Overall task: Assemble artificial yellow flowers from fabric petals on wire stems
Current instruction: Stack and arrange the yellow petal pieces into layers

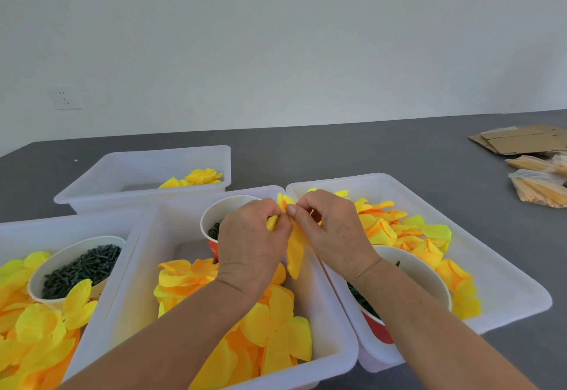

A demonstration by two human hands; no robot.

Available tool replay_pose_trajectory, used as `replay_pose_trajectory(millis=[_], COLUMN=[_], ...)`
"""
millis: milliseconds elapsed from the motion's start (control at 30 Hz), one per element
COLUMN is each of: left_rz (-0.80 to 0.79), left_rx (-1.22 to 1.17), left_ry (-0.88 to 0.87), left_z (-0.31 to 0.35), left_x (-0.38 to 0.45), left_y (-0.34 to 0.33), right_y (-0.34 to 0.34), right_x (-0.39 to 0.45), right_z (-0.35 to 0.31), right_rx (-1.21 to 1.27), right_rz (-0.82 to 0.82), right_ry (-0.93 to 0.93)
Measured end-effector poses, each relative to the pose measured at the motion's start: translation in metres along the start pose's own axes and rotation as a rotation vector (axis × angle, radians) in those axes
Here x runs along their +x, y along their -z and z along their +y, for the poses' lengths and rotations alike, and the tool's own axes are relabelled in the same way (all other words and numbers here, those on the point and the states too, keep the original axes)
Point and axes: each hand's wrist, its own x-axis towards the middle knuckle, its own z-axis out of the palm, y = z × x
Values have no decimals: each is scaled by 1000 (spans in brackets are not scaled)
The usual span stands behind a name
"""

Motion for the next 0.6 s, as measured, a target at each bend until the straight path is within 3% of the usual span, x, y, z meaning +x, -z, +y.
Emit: replay_pose_trajectory(millis=[167,233,433,600], left_rz=[-39,-53,-21,-41], left_rx=[-152,-227,-23,-25], left_ry=[364,432,46,24], left_z=[-7,-8,-2,-2], left_x=[5,5,1,-2], left_y=[-2,-1,1,-5], right_y=[0,-1,-5,-7], right_x=[0,-1,-1,-1], right_z=[-3,-3,-4,-5], right_rx=[-137,-164,-98,-152], right_rz=[17,30,51,68], right_ry=[91,81,-51,-114])
